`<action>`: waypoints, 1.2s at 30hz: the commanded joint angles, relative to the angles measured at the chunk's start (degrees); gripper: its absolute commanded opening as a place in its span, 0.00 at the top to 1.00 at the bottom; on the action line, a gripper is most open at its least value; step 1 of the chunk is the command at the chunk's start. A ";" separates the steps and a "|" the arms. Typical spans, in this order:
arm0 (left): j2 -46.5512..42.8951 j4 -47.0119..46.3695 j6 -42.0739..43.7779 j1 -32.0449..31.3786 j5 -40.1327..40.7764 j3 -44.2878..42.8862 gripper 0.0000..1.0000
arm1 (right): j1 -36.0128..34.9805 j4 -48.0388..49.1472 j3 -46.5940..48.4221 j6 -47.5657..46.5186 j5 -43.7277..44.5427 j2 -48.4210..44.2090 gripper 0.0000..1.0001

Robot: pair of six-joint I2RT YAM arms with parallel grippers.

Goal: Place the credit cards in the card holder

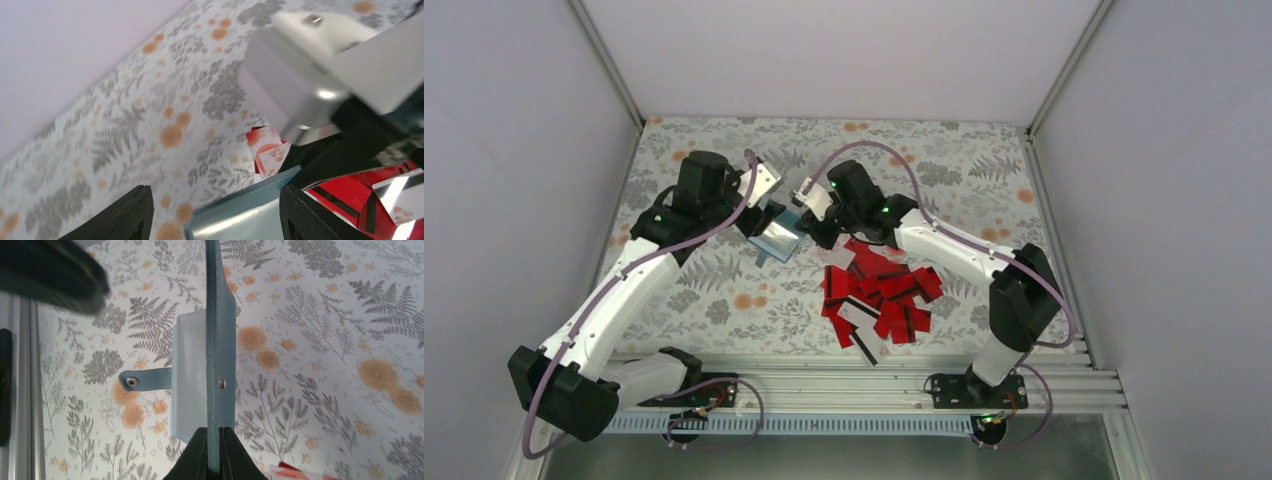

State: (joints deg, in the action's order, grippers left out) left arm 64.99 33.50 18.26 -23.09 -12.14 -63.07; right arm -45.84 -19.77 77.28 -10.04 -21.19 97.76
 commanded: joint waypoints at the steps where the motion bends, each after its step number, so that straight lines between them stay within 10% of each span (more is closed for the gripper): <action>1: 2.42 5.98 21.06 0.09 -10.87 -5.31 0.37 | -0.21 -2.62 -2.48 -4.77 4.99 -5.93 0.96; 22: 10.69 9.77 37.72 -3.89 -21.86 -8.83 0.47 | -0.28 -2.96 -12.23 -14.74 5.13 -20.03 0.96; 32: 11.81 9.61 36.17 -6.32 -23.26 -8.91 0.94 | -0.28 -2.97 -13.24 -15.62 2.58 -21.73 0.96; 36: 10.99 9.08 32.62 -6.44 -23.25 -8.45 0.98 | -0.23 -1.72 -14.25 -14.45 4.05 -22.91 0.88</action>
State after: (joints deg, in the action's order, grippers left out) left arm 75.96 44.40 53.30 -29.02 -33.28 -70.63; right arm -45.67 -23.38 64.03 -24.71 -16.71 77.14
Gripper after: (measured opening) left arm 0.036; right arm 0.048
